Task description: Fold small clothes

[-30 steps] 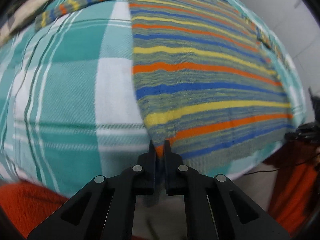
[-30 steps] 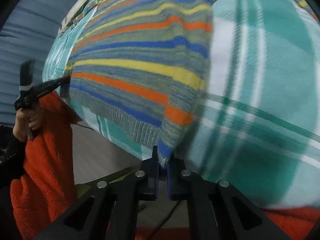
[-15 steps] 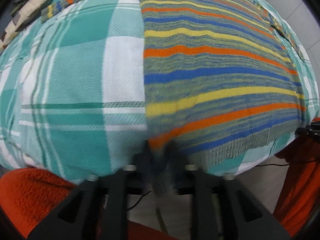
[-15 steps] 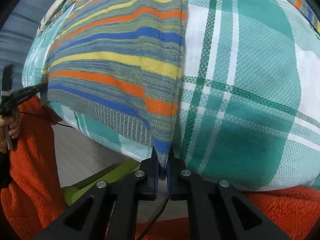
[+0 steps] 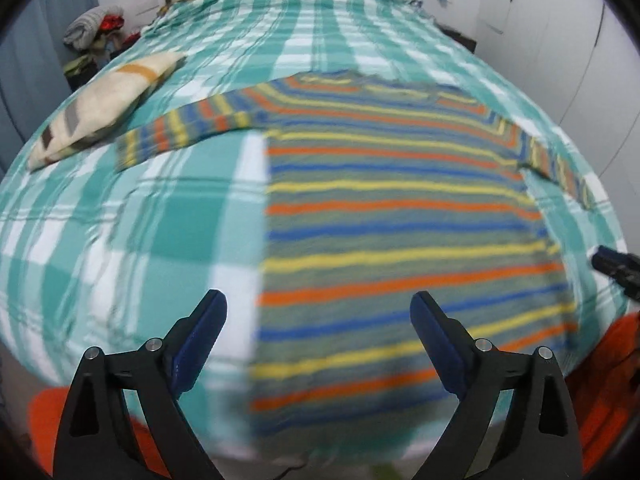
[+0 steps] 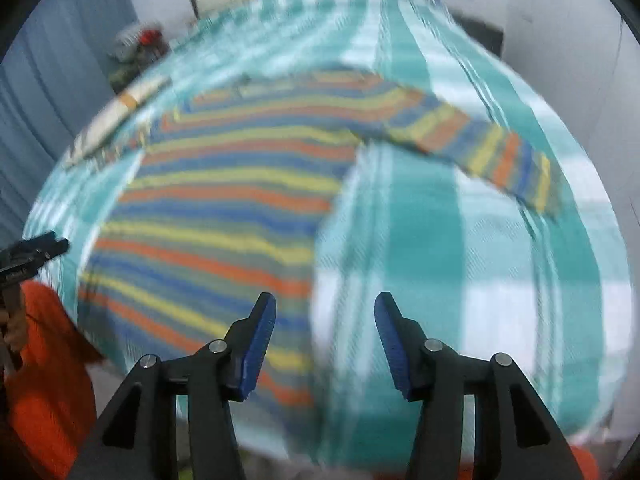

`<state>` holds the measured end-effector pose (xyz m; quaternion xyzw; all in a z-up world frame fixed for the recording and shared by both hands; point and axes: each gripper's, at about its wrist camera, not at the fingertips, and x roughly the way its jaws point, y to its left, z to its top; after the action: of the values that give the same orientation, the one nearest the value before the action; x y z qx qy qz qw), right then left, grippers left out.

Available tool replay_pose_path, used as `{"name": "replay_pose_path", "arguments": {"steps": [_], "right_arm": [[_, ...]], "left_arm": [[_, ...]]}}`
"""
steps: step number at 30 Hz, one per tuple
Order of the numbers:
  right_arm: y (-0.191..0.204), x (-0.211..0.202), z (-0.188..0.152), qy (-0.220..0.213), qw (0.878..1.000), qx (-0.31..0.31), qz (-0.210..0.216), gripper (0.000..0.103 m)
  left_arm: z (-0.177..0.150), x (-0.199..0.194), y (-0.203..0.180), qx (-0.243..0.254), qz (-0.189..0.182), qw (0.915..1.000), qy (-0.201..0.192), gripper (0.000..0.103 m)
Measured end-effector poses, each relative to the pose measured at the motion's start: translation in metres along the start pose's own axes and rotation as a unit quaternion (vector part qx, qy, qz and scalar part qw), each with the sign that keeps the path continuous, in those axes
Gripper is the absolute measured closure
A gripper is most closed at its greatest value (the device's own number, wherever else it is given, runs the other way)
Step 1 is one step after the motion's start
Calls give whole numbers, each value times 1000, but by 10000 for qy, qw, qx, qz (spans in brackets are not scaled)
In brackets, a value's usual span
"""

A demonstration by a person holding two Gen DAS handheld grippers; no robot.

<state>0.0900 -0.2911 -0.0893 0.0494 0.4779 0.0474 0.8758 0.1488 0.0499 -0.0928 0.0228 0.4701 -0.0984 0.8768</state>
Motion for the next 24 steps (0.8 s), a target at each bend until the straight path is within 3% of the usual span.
{"name": "replay_pose_path", "arguments": {"steps": [4,8,10,24], "right_arm": [[38,33,-5,-264,9989,-102,365,51],[46,66,-23,400,9980,-386,291,51],[41,69,-29,403,9980,-327,368,51],[39,68,-38,323,9984,-243,386,43]], "left_arm": [[-10,34,-23,89,-27,9999,93,9],[-37,68,-29,335,305,9974,558,6],[-44,63,-26,306,347,9981,401,0],[-49,64,-28,402,427,9973,449,0]]}}
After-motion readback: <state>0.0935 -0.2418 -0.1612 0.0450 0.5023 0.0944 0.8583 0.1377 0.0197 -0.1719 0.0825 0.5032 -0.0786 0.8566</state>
